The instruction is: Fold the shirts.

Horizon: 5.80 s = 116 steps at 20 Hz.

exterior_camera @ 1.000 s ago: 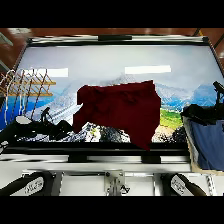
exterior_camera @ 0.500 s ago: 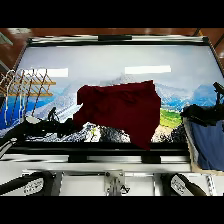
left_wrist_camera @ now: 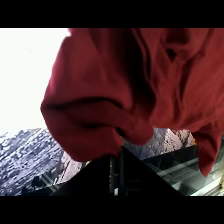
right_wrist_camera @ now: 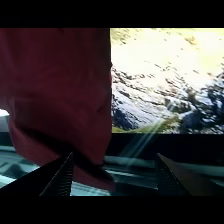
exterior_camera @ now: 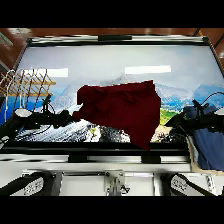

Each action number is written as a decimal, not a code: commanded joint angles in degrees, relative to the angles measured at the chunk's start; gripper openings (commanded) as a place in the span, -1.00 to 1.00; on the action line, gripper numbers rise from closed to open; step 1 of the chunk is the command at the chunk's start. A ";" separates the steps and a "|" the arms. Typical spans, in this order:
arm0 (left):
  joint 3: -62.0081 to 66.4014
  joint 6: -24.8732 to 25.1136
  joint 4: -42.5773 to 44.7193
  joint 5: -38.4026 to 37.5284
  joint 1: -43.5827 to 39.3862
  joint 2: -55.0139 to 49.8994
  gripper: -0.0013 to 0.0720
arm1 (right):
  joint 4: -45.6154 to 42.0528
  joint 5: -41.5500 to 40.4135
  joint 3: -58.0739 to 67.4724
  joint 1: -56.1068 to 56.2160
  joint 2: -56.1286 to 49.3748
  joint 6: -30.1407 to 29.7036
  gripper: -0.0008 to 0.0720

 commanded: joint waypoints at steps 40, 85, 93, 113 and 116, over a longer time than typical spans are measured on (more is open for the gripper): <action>75.38 -7.54 24.22 -12.31 4.39 28.55 -0.86 | -4.48 -22.16 65.53 13.68 32.54 1.11 -0.79; 8.15 0.31 22.16 -30.53 25.42 5.35 0.69 | -8.48 10.32 22.60 3.04 -2.45 0.70 0.79; 1.20 4.66 25.77 -29.18 29.81 -0.63 0.47 | -5.68 6.25 18.91 3.30 -2.47 -0.04 0.79; 1.03 6.29 22.12 -20.74 18.67 -13.20 0.48 | -5.68 5.68 18.93 3.30 -2.47 -0.24 0.79; 1.05 5.73 22.03 -19.04 15.82 -13.94 0.34 | -5.68 5.73 18.93 3.30 -2.47 -0.22 0.79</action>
